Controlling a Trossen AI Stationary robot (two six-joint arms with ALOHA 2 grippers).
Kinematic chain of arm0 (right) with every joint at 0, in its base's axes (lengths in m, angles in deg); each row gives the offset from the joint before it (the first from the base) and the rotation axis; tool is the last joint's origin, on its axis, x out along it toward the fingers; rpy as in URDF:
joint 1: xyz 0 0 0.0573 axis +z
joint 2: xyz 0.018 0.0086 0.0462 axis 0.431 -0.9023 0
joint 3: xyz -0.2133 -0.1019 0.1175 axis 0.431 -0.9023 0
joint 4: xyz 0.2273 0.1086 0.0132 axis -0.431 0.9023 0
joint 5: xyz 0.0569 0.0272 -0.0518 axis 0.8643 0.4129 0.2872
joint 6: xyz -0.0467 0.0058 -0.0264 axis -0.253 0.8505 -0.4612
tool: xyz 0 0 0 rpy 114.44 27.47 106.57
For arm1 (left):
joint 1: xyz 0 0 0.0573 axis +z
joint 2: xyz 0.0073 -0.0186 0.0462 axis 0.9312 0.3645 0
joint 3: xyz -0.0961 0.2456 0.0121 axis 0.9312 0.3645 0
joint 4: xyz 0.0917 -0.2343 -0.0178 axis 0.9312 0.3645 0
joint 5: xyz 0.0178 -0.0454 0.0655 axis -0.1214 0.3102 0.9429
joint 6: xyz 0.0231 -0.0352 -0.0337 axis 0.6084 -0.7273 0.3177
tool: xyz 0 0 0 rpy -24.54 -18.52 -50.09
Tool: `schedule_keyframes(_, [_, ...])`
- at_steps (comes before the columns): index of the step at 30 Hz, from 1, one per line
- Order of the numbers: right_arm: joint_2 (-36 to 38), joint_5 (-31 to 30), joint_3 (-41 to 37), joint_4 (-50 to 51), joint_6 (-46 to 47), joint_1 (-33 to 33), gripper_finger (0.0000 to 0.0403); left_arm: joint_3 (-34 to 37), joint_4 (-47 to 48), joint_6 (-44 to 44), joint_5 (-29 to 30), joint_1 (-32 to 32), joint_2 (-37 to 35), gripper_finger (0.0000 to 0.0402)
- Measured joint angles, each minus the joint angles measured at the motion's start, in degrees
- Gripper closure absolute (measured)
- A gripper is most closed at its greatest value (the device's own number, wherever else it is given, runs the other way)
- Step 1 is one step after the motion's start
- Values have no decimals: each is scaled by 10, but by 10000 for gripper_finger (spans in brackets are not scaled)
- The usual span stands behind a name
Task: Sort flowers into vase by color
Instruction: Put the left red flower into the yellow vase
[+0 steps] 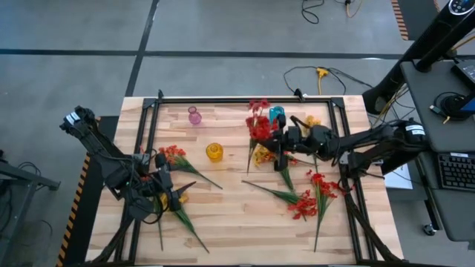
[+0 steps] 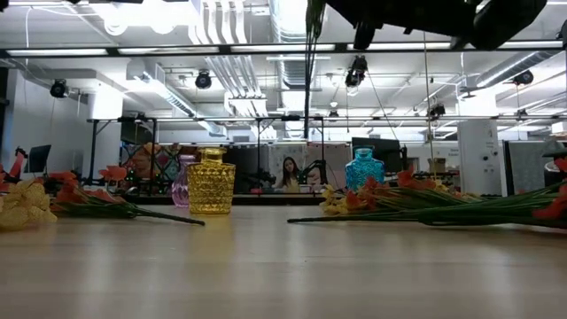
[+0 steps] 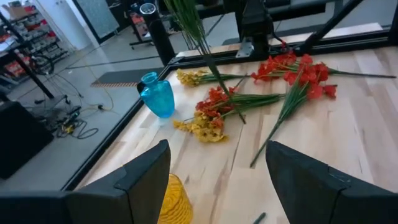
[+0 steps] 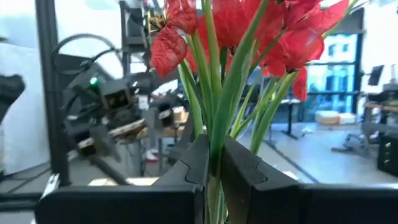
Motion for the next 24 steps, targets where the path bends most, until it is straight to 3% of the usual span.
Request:
schedule_keyframes(8, [-35, 0, 3, -35, -6, 54, 381, 0, 0, -11, -3, 0, 2, 155])
schedule_keyframes(18, [-35, -4, 6, -35, 0, 56, 381, 0, 0, -70, -28, 0, 21, 155])
schedule_keyframes(24, [-34, -37, 7, -35, -9, 55, 381, 0, -2, -113, -33, 0, 37, 155])
